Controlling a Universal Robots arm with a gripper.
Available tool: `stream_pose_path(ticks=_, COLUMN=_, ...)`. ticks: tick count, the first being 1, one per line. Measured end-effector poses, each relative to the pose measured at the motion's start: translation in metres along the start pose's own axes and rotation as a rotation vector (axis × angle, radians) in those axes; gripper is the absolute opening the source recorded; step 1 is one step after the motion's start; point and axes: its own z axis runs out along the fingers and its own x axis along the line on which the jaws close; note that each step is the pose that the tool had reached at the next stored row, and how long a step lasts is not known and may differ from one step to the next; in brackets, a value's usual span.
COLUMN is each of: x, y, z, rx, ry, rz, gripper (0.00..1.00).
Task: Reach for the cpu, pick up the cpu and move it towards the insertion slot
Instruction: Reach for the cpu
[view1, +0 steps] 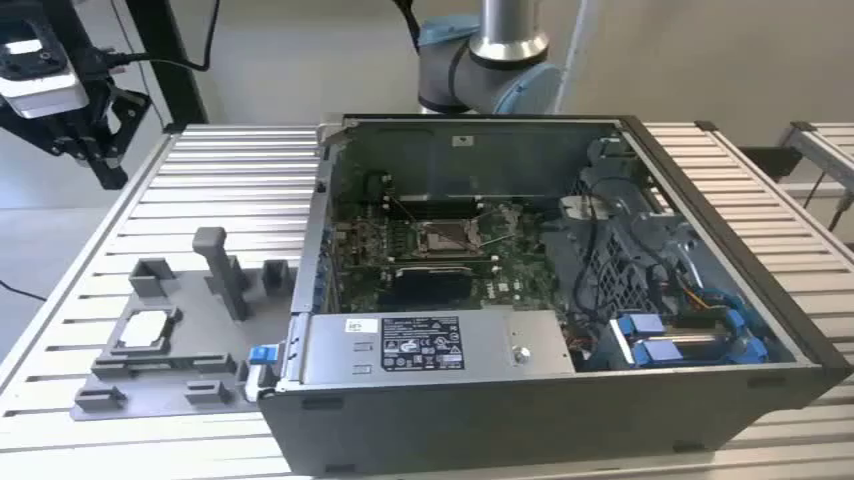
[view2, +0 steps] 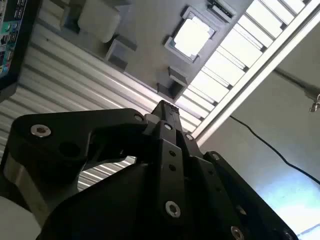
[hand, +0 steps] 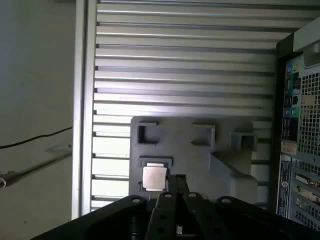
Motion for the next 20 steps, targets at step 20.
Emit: stream_pose_path(ticks=20, x=0.0121, y=-0.0011, z=0.0001, rx=0.0, ry=0.0, rz=0.0, gripper=0.0)
